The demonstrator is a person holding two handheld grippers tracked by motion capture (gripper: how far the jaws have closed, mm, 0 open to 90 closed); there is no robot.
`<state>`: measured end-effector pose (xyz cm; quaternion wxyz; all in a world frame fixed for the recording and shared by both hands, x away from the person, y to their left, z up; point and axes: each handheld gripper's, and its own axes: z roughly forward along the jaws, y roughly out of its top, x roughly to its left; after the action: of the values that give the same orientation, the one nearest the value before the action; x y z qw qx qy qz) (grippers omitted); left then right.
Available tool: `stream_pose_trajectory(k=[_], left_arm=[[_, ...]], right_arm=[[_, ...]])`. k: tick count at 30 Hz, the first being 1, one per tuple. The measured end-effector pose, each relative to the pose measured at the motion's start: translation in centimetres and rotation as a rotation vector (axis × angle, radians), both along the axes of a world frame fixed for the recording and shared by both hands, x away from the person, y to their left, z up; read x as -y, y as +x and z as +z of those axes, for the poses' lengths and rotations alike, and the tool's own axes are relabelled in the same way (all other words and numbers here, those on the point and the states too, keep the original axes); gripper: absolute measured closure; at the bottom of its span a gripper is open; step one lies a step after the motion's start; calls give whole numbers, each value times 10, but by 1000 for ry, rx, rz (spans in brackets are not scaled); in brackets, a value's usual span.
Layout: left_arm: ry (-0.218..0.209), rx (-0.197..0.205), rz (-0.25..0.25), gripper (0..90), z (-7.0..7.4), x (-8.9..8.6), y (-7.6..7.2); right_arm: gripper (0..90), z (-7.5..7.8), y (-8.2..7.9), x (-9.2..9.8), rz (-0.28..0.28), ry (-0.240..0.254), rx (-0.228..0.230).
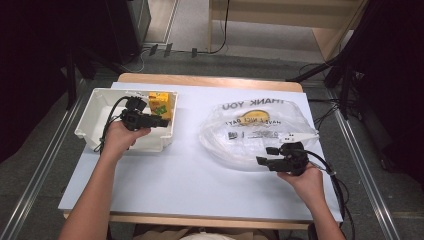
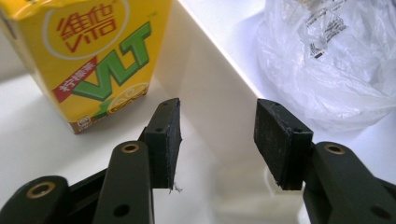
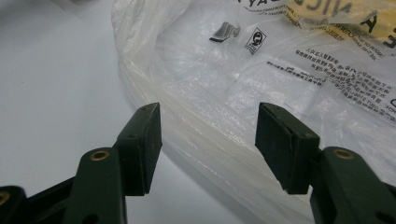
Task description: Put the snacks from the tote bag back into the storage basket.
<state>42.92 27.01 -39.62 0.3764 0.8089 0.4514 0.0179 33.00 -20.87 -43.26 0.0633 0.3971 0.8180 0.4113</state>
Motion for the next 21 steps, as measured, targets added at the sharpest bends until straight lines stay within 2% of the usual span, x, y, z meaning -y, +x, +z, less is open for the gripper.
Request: stream_pose_trajectory(k=[17,21], left_arm=[[-22,9,-63,454,19,24,-14],[-11,8,-86,444,23,32,-17]], right_arm=[[416,2,2,-3,13,18,-4],[414,2,2,-4,18,18,-3]])
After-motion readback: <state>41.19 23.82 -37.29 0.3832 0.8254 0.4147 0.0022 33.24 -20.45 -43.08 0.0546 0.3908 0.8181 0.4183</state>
